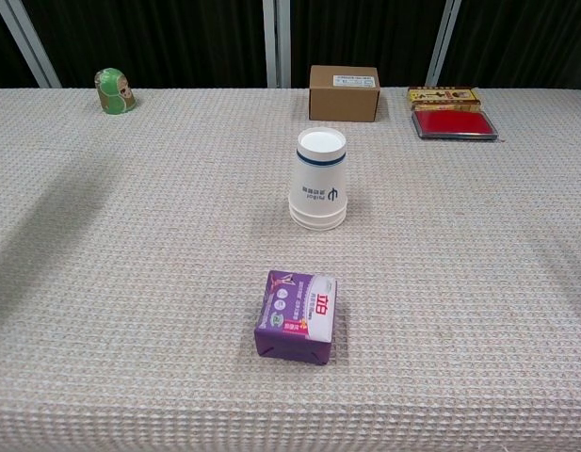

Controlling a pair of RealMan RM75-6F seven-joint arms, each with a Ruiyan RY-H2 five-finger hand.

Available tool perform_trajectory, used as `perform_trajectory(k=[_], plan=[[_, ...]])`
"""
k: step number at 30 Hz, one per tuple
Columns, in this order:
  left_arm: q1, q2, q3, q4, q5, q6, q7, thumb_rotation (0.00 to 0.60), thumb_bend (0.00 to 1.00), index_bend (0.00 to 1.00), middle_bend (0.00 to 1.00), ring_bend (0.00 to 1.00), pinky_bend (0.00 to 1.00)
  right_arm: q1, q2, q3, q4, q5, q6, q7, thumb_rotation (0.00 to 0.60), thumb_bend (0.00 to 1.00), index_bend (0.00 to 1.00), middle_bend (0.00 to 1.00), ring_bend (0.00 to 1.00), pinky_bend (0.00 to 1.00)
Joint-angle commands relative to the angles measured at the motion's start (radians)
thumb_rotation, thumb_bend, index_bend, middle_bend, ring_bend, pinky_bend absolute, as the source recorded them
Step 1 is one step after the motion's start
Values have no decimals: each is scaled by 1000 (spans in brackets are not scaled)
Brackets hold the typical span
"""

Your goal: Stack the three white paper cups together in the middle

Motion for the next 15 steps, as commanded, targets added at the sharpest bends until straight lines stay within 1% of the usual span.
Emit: perform_trajectory(k=[1, 4, 7, 11, 15], plan=[[127, 48, 78, 14, 92, 102, -31, 600, 150, 219, 118, 78, 125, -16, -24, 6, 10, -9, 41, -11, 600, 417, 76, 127, 0, 104], [212, 54, 109, 4, 152, 175, -34, 600, 150, 219, 118, 77, 125, -42, -40, 1, 8, -27, 94, -27, 600, 414, 76, 127, 0, 91], [280, 45, 129, 3, 200, 228, -17, 600, 151, 219, 118, 77, 124, -66, -48, -10, 1, -49, 135, -37, 600, 412, 76, 126, 0, 68], [349, 35, 150, -14, 239, 255, 5, 600, 152, 219, 118, 78, 124, -93, -51, -24, -16, -73, 175, -65, 600, 414, 76, 122, 0, 34], [402, 24, 146, -10, 262, 274, 15, 600, 152, 219, 118, 77, 123, -103, -47, -26, -32, -78, 186, -87, 600, 414, 76, 120, 0, 23]])
